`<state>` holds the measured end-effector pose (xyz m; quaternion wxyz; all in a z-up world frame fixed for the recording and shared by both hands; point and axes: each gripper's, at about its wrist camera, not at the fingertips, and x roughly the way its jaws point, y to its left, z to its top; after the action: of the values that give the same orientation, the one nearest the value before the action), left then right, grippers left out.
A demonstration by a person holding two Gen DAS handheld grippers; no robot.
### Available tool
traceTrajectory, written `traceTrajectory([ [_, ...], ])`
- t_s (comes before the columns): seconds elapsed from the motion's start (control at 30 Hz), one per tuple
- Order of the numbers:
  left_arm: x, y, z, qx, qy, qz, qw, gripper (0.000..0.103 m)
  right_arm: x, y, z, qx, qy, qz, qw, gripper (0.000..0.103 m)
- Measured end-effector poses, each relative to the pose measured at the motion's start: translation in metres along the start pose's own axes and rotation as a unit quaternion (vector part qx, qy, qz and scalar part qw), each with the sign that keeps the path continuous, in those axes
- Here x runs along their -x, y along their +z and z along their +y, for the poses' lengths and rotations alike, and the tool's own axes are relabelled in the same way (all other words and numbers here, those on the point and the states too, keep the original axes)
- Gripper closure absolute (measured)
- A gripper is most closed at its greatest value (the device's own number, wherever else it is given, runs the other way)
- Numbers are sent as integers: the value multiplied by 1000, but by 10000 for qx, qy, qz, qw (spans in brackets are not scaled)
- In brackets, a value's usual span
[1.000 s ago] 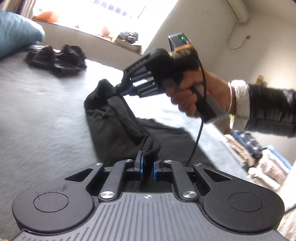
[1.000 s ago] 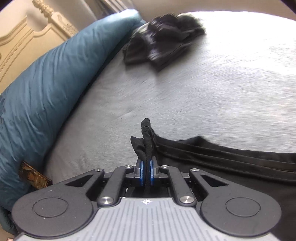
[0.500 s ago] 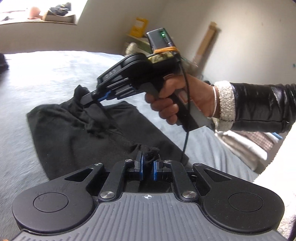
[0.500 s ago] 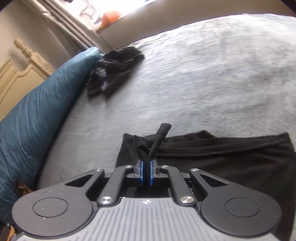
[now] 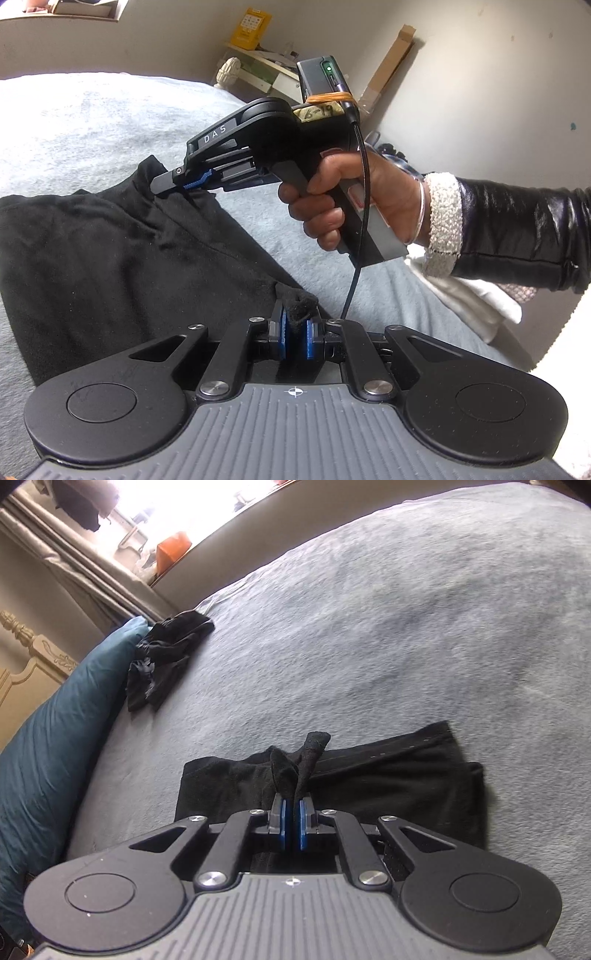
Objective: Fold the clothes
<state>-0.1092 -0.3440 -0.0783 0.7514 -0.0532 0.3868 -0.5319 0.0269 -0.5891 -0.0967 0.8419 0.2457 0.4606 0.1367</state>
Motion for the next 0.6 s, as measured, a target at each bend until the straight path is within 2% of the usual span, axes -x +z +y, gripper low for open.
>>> traceTrajectory([
  [0.6, -9, 9, 5, -117, -264, 51, 9996, 95, 21, 6, -50, -223, -68, -321, 9992, 97],
])
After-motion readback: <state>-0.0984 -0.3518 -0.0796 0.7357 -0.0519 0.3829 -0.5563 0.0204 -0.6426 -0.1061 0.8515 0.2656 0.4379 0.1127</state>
